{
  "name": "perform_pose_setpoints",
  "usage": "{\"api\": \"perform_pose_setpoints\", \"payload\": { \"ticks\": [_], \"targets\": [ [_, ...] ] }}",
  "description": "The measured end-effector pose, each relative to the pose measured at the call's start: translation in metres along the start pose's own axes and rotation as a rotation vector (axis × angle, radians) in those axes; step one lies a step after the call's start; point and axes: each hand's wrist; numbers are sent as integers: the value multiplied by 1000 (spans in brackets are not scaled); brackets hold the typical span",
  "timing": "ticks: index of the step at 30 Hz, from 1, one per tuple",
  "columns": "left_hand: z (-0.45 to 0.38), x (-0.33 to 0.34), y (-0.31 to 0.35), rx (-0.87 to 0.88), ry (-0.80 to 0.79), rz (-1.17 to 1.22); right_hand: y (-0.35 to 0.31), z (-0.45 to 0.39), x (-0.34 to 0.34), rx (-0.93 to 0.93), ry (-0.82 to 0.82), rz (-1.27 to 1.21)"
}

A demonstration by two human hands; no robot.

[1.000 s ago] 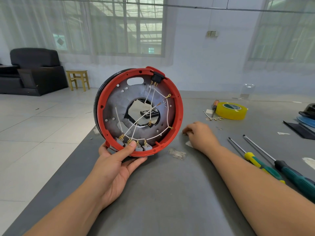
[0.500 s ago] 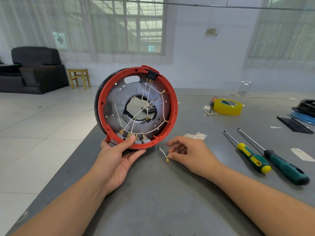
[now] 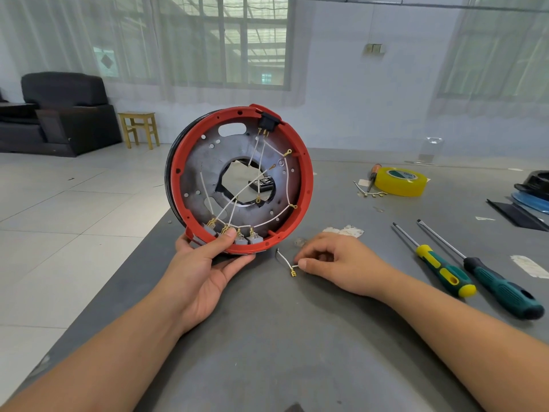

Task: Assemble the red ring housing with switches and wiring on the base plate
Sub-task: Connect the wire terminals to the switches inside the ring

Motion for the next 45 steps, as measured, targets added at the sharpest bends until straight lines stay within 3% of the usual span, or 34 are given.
{"api": "perform_pose_setpoints", "payload": {
  "ticks": [7, 18, 25, 28, 32, 38, 45],
  "targets": [
    [0, 0, 1, -8, 14, 1, -9, 4, 17, -98, 74, 30],
    [5, 3, 8, -59, 20, 45, -10, 11, 10, -140, -180, -193],
    [8, 7, 7, -111, -50, 6, -35, 8, 15, -174, 23, -535],
    [11, 9, 6, -139, -86, -24, -44, 6, 17, -178, 180, -505],
    [15, 13, 6, -140, -137, -71, -49, 3, 21, -197, 388, -282],
    [17, 13, 5, -137, -198, -97, -52, 4, 23, -284, 422, -32],
    [16, 12, 3, -126, -205, -95, -57, 4, 22, -307, 392, 22]
  ]
}}
Point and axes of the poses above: each hand's wrist, its own z-axis away from the middle knuckle, its own x-axis out of the palm, y = z × x, and after that the axes turned 13 degrees about x, right-handed
